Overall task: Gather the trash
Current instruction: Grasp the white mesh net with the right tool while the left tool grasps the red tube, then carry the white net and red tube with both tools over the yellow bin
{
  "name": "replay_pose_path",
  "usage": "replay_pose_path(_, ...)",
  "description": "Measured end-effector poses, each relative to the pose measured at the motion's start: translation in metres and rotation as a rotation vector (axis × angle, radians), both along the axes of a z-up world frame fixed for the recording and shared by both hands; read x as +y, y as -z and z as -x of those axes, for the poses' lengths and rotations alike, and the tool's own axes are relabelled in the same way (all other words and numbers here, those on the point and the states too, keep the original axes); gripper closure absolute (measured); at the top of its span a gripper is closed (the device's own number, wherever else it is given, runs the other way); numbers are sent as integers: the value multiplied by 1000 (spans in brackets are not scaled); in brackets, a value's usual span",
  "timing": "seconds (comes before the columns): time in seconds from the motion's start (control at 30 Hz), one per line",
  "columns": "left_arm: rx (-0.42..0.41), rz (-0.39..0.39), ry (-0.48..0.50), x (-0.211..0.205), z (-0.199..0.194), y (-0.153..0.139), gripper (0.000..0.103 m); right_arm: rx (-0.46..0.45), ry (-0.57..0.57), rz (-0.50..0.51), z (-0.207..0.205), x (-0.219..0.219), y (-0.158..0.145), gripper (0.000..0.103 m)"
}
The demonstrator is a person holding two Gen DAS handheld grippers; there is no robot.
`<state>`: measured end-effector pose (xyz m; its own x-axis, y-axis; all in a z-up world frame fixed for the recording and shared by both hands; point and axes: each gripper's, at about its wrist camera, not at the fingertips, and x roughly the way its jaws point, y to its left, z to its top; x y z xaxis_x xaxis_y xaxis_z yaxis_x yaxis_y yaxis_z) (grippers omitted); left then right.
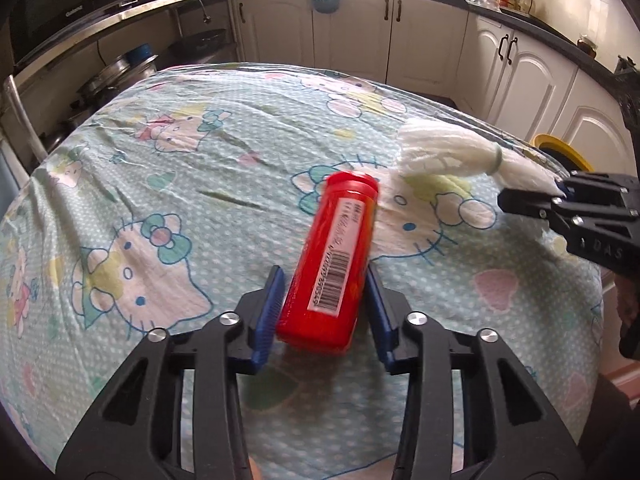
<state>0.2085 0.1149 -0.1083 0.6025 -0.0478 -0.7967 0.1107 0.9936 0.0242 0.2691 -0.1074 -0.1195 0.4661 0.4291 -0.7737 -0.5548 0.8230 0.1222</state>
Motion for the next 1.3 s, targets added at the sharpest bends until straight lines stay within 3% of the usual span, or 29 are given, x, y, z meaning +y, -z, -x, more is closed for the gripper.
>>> replay_pose_path(0.27, -11, 58, 3, -14, 7, -8, 78, -18, 19, -14, 19, -19, -8, 85)
replay_pose_path(0.73, -62, 72, 66, -62, 24, -34, 80, -73, 39, -57, 47, -55, -35, 86)
replay_pose_path(1.3, -149, 91, 176, -138, 16, -74, 80, -173, 177, -108, 60, -136, -73, 86)
